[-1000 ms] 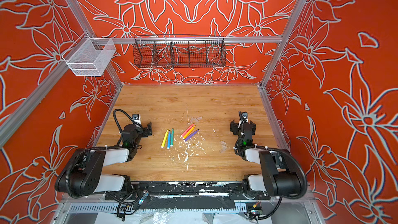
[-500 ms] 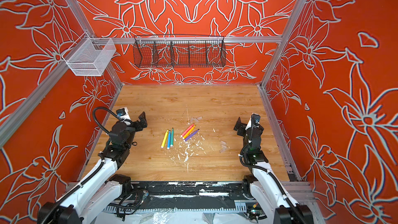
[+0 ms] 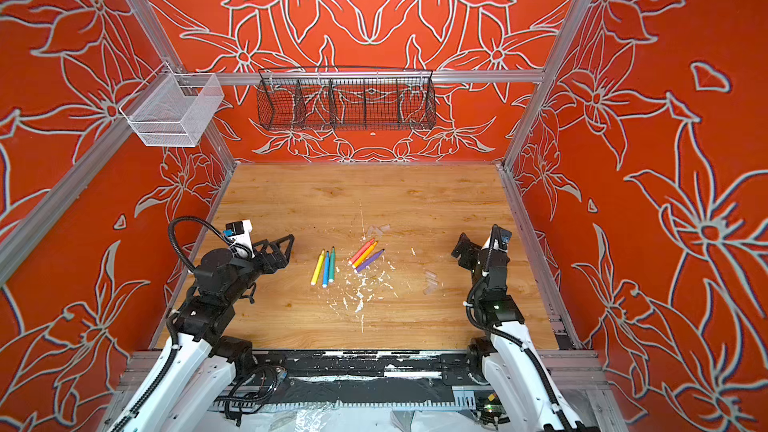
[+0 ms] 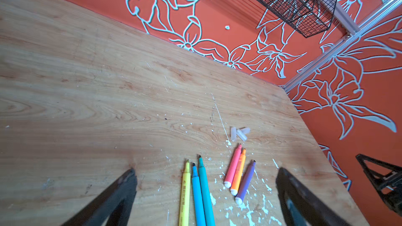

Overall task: Insert the pens into the pen caps
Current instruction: 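Reach the left gripper down over the purple marker while the right arm rises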

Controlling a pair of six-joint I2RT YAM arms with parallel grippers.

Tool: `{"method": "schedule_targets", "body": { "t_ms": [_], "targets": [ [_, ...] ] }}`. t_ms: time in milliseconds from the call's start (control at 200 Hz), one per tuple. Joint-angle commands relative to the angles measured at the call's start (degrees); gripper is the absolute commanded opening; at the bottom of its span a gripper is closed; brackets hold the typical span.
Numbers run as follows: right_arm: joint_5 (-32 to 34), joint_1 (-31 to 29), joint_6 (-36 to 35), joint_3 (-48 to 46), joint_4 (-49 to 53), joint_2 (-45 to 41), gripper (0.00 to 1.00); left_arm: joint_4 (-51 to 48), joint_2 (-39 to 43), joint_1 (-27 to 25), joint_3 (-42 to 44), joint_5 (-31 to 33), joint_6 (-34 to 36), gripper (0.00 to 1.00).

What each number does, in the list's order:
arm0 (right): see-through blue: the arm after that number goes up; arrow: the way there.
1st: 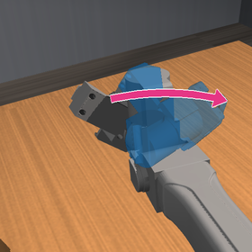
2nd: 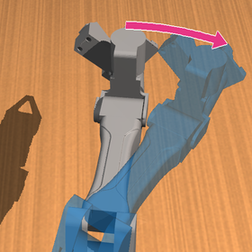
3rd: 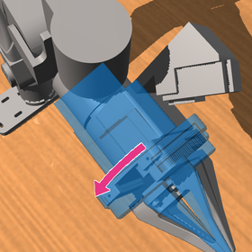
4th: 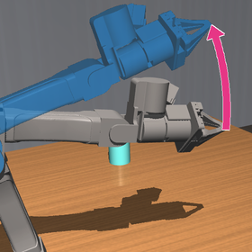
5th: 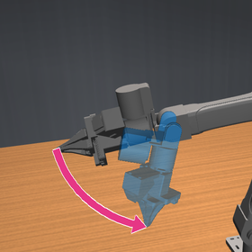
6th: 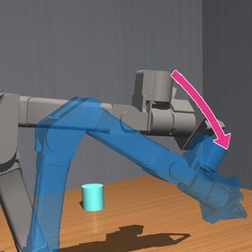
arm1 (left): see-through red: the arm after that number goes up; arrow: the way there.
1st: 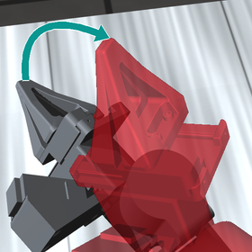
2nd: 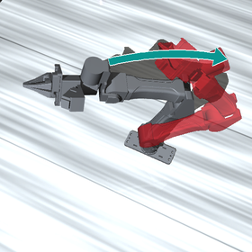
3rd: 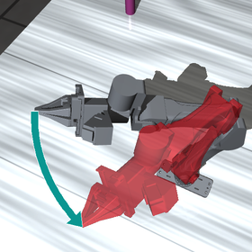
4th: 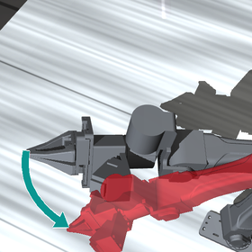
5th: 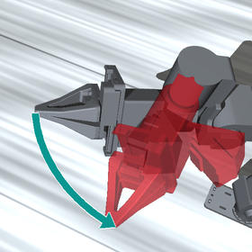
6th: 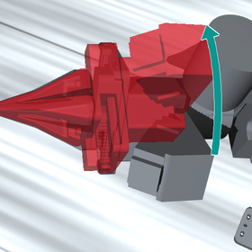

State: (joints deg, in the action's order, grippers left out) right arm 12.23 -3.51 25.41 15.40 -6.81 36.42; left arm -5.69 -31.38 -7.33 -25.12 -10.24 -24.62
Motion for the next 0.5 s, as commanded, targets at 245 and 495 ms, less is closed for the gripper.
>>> {"method": "schedule_targets", "body": {
  "t_ms": [245,495],
  "targets": [
    [-6.37,0.34,1.15,-8.61,-5.61,-11.68,0.98,-12.53,-13.42,-12.27,-12.07,-0.54,1.59,0.85],
    [-4.85,0.17,1.93,-7.16,-4.61,-8.54,0.94,-4.98,-18.78,-31.71,-9.01,13.73,6.13,0.78]
  ]
}}
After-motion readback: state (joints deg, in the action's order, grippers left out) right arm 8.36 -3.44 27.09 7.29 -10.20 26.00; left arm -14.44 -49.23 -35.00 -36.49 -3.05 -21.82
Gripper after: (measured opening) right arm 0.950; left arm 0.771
